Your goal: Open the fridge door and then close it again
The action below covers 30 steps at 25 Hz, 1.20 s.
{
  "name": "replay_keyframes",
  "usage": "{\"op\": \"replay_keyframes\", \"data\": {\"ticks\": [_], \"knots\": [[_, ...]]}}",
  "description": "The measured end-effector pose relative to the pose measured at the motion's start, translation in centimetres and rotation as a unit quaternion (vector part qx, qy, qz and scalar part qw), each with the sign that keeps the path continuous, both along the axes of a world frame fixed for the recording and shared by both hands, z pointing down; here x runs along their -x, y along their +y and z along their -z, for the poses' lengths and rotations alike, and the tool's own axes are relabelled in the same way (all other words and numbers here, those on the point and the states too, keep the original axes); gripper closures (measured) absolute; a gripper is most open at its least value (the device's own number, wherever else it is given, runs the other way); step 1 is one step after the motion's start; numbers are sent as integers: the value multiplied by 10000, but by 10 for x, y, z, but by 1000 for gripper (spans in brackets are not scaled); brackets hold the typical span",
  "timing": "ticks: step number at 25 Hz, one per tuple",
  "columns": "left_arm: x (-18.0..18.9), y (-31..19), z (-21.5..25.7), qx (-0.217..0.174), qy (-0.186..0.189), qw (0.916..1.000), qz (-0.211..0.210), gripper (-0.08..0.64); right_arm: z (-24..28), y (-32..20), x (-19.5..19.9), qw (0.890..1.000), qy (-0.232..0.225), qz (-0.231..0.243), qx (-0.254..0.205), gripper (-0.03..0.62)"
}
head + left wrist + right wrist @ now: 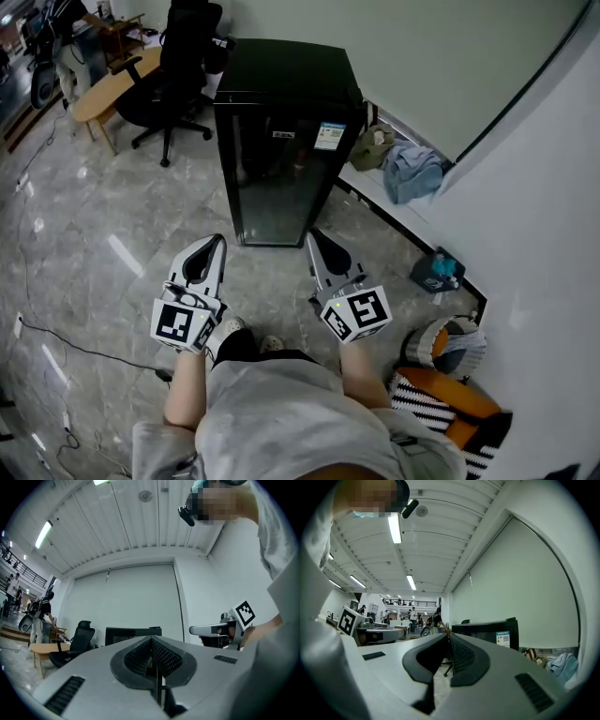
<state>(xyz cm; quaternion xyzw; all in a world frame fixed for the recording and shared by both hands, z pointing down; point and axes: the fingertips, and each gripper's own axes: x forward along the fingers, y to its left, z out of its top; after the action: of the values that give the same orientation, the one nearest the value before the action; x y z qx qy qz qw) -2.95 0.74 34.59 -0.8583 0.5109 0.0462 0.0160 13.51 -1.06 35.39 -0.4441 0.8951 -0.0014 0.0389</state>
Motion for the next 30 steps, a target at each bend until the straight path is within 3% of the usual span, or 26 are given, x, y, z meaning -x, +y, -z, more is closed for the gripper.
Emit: {"op": "replay_keyframes", "data": {"ticks": [11, 30], "knots": [[5, -65, -7, 134, -15, 9997, -222, 546, -2, -63, 10, 9998, -47, -127, 124, 566], [62, -211, -35, 467, -102, 9970, -613, 545, -21, -200, 74, 9985, -10, -413, 356, 566]]}}
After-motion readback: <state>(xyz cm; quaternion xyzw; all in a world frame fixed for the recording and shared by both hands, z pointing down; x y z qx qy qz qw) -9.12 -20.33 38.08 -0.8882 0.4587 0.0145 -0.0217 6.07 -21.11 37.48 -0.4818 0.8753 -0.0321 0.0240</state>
